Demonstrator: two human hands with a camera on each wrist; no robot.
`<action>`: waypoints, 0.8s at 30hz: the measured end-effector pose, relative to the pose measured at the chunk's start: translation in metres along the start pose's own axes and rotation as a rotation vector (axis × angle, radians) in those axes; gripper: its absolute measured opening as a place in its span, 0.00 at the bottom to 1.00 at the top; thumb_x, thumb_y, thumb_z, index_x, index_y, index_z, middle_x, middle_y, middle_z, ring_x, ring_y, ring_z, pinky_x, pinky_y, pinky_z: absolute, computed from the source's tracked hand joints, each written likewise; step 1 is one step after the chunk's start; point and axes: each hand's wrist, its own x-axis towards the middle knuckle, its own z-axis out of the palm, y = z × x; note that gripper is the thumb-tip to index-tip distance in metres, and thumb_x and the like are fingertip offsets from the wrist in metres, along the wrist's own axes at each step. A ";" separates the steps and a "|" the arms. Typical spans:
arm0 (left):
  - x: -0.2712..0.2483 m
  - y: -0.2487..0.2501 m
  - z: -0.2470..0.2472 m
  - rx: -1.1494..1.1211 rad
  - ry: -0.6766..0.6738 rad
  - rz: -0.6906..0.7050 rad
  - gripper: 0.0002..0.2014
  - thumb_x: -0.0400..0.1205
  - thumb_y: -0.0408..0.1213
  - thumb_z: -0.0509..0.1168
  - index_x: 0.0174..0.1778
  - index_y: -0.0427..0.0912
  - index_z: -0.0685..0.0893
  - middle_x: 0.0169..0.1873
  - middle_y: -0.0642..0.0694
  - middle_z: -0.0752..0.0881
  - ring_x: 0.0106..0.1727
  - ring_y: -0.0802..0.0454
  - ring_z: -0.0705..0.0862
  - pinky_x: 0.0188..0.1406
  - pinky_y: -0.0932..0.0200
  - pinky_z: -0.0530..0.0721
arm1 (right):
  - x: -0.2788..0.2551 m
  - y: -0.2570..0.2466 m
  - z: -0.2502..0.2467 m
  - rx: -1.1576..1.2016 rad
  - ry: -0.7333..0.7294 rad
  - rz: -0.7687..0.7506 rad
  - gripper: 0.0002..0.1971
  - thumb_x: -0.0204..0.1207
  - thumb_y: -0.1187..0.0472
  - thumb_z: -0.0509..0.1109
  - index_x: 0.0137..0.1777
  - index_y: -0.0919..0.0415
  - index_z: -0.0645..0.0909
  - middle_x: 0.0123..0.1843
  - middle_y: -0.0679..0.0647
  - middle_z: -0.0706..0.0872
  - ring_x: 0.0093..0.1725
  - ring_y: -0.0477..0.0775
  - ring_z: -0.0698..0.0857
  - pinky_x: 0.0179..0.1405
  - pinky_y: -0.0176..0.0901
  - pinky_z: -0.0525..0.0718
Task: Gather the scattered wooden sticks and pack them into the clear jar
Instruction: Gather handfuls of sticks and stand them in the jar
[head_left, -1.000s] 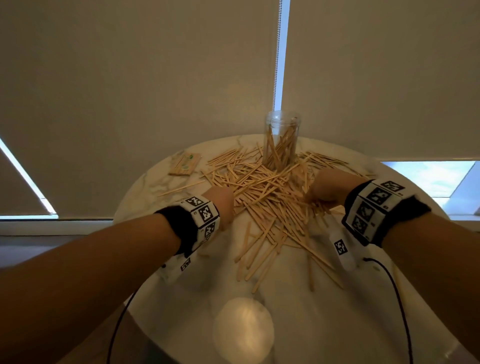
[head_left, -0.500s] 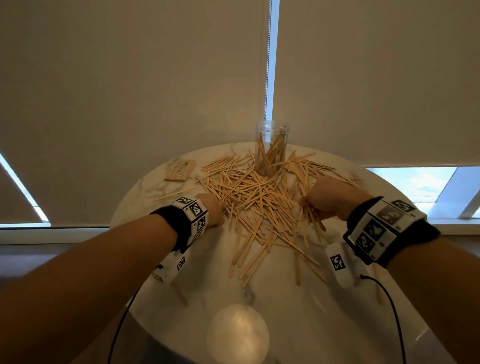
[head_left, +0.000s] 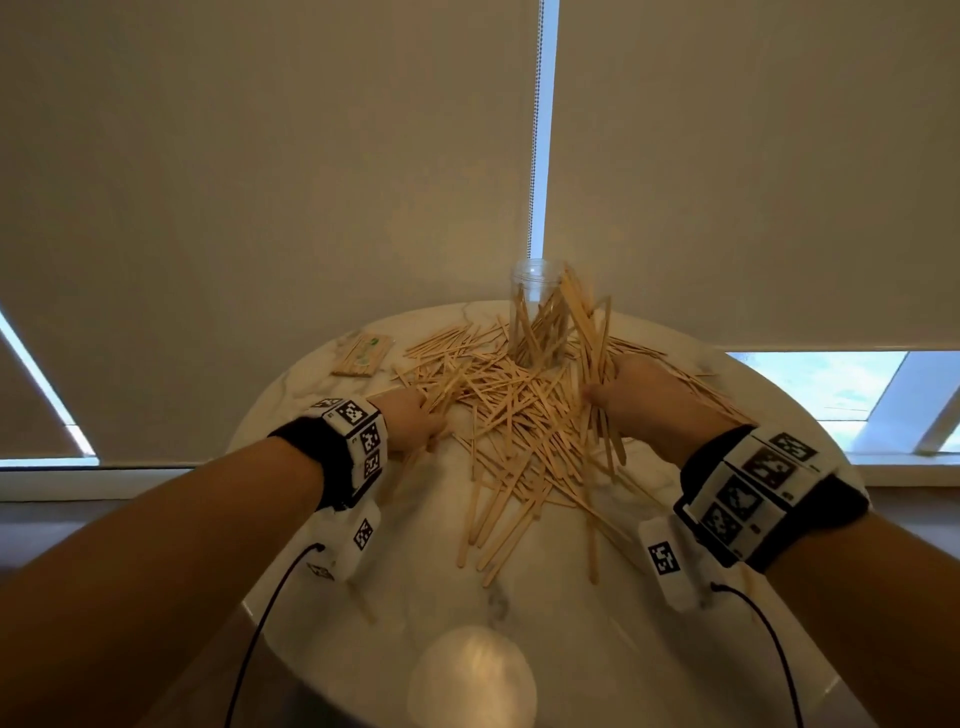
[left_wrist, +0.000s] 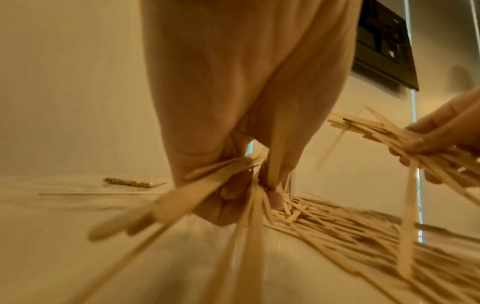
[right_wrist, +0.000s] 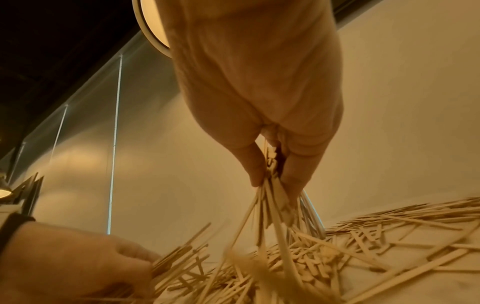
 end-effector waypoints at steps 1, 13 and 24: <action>0.000 0.000 -0.002 -0.068 -0.004 0.002 0.13 0.84 0.48 0.61 0.49 0.43 0.85 0.41 0.45 0.86 0.36 0.49 0.83 0.33 0.60 0.80 | -0.001 -0.001 0.002 0.011 -0.008 -0.011 0.06 0.84 0.61 0.67 0.47 0.60 0.84 0.44 0.60 0.91 0.44 0.60 0.91 0.50 0.61 0.90; 0.002 0.045 0.012 -0.952 -0.071 0.112 0.10 0.90 0.39 0.59 0.57 0.34 0.77 0.30 0.46 0.73 0.27 0.54 0.71 0.24 0.59 0.75 | -0.003 -0.013 0.030 -0.054 -0.074 -0.124 0.05 0.84 0.60 0.66 0.49 0.58 0.83 0.45 0.58 0.89 0.44 0.58 0.90 0.49 0.59 0.90; 0.022 0.083 0.010 -1.028 0.091 0.276 0.17 0.88 0.51 0.61 0.53 0.40 0.86 0.39 0.44 0.89 0.38 0.46 0.86 0.45 0.49 0.86 | 0.003 -0.023 0.049 -0.247 -0.119 -0.398 0.14 0.85 0.58 0.65 0.36 0.50 0.77 0.33 0.46 0.82 0.34 0.49 0.83 0.26 0.34 0.75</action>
